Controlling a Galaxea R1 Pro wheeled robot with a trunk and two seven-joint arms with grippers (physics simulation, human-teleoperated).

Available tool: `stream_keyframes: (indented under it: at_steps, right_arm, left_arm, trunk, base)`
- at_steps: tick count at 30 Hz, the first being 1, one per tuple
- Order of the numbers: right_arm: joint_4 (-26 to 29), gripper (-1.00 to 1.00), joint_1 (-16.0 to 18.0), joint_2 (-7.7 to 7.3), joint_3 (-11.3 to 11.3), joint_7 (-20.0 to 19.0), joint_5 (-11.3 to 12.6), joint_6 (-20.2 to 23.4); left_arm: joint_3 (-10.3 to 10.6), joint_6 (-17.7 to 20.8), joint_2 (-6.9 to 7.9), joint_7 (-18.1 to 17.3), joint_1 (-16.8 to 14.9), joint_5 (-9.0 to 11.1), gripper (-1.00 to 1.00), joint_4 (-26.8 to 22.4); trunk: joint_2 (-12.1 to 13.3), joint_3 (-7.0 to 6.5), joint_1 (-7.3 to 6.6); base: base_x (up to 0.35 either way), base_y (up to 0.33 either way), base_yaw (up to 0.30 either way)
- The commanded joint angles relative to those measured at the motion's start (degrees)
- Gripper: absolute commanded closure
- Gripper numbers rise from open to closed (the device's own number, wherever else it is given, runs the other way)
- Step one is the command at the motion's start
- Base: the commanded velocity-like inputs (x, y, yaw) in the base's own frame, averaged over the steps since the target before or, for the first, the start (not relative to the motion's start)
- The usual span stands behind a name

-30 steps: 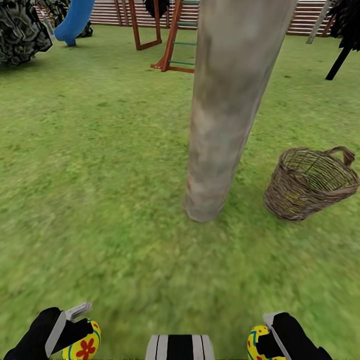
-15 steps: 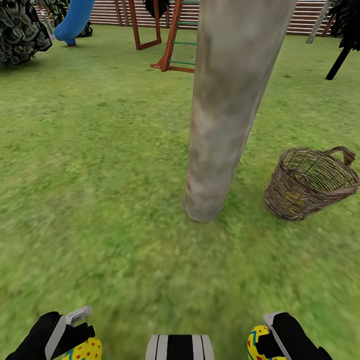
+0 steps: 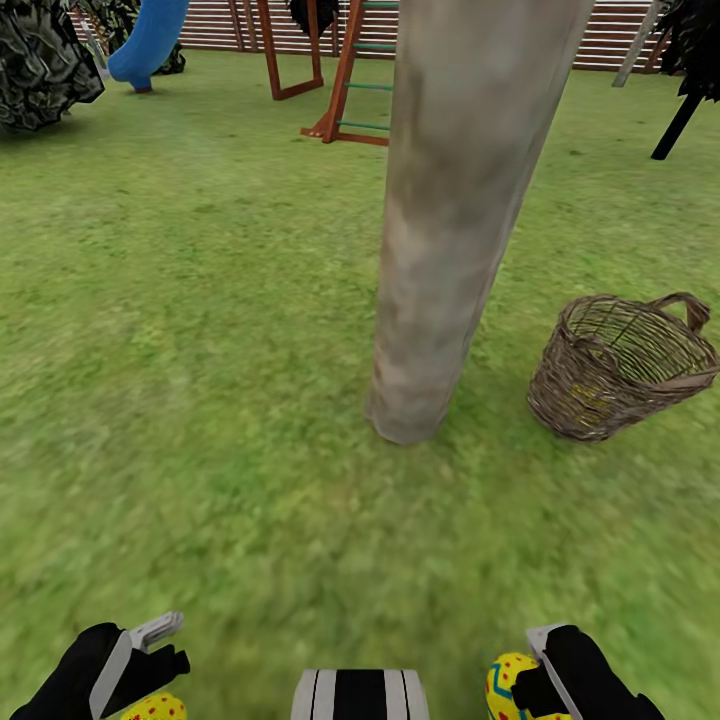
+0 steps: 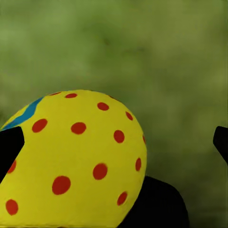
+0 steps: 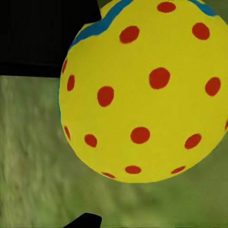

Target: Take the three Easter eggs out of the wicker basket on the lawn in the garden, then place them on the lawn next to a single tree (choose any tree) so that all three eggs are next to the same tree and none are left in the basket.

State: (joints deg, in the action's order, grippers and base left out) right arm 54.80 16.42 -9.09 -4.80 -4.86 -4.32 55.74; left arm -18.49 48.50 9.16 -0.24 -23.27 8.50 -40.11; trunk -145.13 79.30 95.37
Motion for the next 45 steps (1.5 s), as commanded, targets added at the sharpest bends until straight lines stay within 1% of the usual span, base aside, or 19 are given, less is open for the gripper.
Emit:
stream_keyframes:
  at_steps: [1,9,24,40,45]
  right_arm:
    - [0.1,-1.0,0.0,-0.05,-0.1,-0.5,-0.5,0.2]
    - [0.0,-1.0,0.0,0.03,-0.1,-0.5,-0.4,0.3]
    - [-0.2,-1.0,0.0,0.03,-0.1,-0.4,-0.4,0.2]
    - [-0.2,-1.0,0.0,0.03,-0.1,-0.5,-0.4,0.2]
    - [-0.2,-1.0,0.0,-0.04,-0.1,-0.6,-0.4,0.3]
  left_arm:
    - [-0.1,0.3,-0.03,0.0,0.0,0.2,-1.0,-0.1]
    - [-0.1,0.3,-0.28,0.0,0.0,0.3,-1.0,-0.1]
    - [-0.1,0.3,-0.36,0.2,0.0,0.2,-1.0,0.0]
    - [0.0,0.3,-0.45,0.3,0.0,0.2,-1.0,0.0]
    - [-0.2,0.3,-0.42,0.0,0.0,0.4,-1.0,-0.1]
  trunk:
    - [0.0,0.04,-0.01]
    - [0.0,0.04,-0.01]
    - [0.2,-3.28,-0.4]
    - [0.4,-6.83,-0.81]
    - [0.5,-7.94,-0.94]
  base:
    - [0.0,0.0,0.0]
    - [0.0,0.0,0.0]
    - [0.0,0.0,0.0]
    - [-0.315,0.0,0.0]
    - [-0.072,-0.026,0.0]
